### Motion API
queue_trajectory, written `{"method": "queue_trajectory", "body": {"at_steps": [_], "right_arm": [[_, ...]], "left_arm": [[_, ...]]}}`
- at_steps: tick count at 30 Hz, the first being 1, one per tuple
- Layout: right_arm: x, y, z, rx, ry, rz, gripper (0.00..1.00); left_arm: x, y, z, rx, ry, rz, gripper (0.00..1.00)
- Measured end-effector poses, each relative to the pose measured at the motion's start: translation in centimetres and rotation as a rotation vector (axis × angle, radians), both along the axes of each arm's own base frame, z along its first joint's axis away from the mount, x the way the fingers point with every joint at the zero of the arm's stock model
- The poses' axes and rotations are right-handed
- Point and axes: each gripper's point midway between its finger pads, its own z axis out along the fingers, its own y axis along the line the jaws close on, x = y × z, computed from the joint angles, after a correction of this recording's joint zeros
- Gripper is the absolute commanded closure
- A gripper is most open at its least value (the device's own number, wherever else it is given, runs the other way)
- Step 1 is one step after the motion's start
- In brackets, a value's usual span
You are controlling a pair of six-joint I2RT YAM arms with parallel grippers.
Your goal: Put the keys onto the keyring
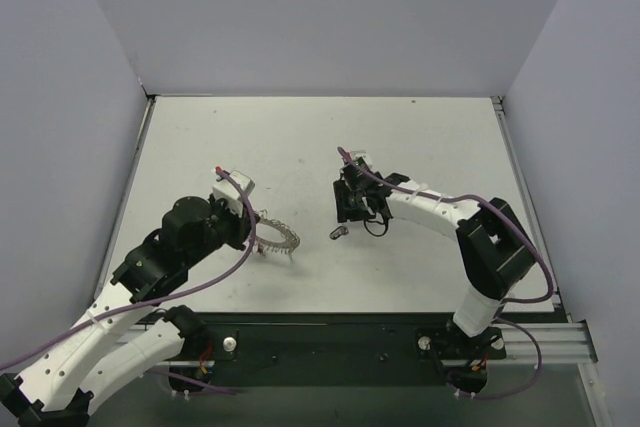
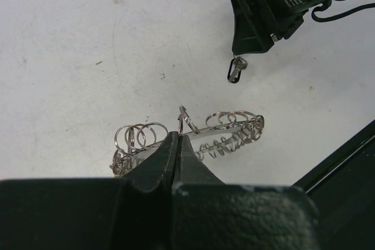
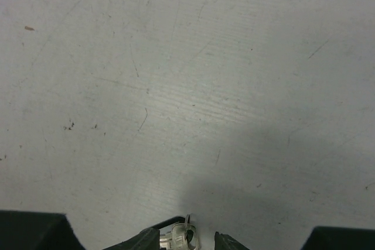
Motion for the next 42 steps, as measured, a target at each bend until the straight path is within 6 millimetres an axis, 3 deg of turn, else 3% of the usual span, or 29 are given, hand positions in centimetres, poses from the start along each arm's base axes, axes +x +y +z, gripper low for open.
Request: {"method": "queue_trajectory", "body": {"at_steps": [14, 23, 32, 37, 42], "right_arm": [[-1.0, 0.8, -2.8, -0.023, 0.09, 0.028, 0.69], [-1.1, 0.7, -3.1, -0.03, 0.1, 0.017, 1.0], [-0.8, 0.8, -3.2, -0.049, 0.083, 0.035, 1.0], [-1.4, 1.2, -2.0, -0.054, 0.011, 0.124, 1.0], [-3.1, 2.1, 3.5, 0.009, -0.159, 0.24, 1.0]], "left_arm": [[-0.4, -0.4, -0.4, -0.018, 0.032, -0.044, 1.0], [-0.1, 0.1, -0.3, -0.034, 0.035, -0.033, 1.0], [-0.3, -0.1, -0.5, -0.047, 0.045, -0.054, 1.0], [-0.5, -0.4, -0.5, -0.055, 0.047, -0.076, 1.0], [-0.8, -0.7, -0.3, -0.061, 0.041, -0.103, 1.0]]}}
